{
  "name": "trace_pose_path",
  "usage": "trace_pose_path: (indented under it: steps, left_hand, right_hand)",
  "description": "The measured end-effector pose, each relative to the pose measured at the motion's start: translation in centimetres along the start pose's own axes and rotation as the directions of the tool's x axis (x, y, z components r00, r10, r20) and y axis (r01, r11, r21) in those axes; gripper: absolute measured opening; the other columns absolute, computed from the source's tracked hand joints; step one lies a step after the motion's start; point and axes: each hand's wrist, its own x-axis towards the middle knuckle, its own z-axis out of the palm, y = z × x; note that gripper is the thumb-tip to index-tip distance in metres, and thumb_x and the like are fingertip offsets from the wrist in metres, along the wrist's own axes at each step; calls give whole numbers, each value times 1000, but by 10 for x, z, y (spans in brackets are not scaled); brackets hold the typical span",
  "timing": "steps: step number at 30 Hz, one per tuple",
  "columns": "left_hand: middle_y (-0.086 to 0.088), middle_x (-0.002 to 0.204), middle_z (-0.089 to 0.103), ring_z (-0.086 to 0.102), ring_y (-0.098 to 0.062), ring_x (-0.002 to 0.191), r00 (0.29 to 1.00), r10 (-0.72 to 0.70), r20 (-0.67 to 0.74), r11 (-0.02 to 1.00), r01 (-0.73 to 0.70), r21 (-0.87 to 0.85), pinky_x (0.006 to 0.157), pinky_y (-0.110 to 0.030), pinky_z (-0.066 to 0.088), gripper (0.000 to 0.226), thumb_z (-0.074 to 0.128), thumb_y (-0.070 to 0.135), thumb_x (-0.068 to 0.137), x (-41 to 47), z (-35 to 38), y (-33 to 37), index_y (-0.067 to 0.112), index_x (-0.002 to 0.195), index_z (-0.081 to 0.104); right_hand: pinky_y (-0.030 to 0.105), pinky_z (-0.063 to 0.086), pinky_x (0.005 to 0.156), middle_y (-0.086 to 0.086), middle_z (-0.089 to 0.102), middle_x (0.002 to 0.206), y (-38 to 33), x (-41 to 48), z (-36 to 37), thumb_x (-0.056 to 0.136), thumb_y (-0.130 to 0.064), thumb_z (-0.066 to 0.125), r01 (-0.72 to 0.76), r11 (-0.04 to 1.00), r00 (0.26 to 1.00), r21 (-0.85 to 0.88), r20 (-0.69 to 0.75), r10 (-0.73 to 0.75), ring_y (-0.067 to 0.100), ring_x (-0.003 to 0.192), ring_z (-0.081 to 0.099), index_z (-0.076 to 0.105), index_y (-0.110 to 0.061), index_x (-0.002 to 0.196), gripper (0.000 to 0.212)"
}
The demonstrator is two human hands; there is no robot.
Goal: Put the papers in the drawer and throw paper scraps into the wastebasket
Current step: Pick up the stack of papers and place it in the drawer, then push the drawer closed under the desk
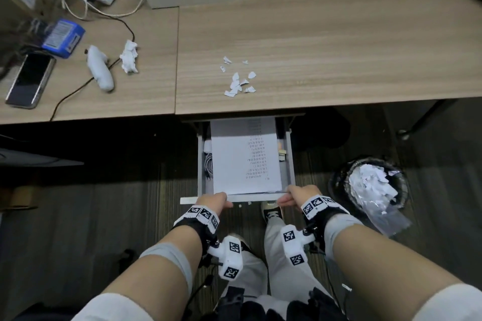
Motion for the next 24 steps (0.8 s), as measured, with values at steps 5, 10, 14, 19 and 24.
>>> trace_pose_path:
  steps: [5,10,14,19,24]
  left_hand:
    - [-9,118,56,57,-27,114,998,49,36,934,-33,-357,90,-40,56,18,59,7,90,3,7,11,8,107,65]
    - [-17,144,47,50,-31,132,981,146,129,766,-30,-642,99,-45,51,68,50,-6,92,-6,3,20,18,152,31]
    - [-21,147,45,51,-34,131,962,244,123,647,-67,-760,107,-50,44,73,43,-10,92,-8,0,33,14,156,17]
    - [-17,142,50,52,-29,130,951,300,77,533,-100,-840,97,-44,49,54,42,-13,89,-15,-14,53,-2,142,36]
    - [-19,146,47,53,-28,128,946,321,55,499,-119,-858,79,-38,55,62,41,-16,88,-20,-15,55,-5,148,28]
  right_hand:
    - [30,49,60,3,71,84,-20,-5,3,78,-33,67,79,997,996,-18,-31,-80,17,62,58,80,-15,85,23]
    - [39,53,95,10,63,126,-17,2,12,87,-14,64,92,987,995,132,21,-96,24,113,59,71,-20,103,19]
    - [42,52,96,12,60,129,-19,5,15,88,-8,62,127,973,990,193,43,-138,26,119,57,61,-19,123,37]
    - [42,50,99,16,60,129,-40,0,23,92,-3,57,181,950,973,256,94,-210,28,120,59,48,-12,138,48]
    - [41,51,98,14,59,133,-55,-1,24,95,-3,53,199,921,970,334,65,-234,30,118,62,46,-13,138,45]
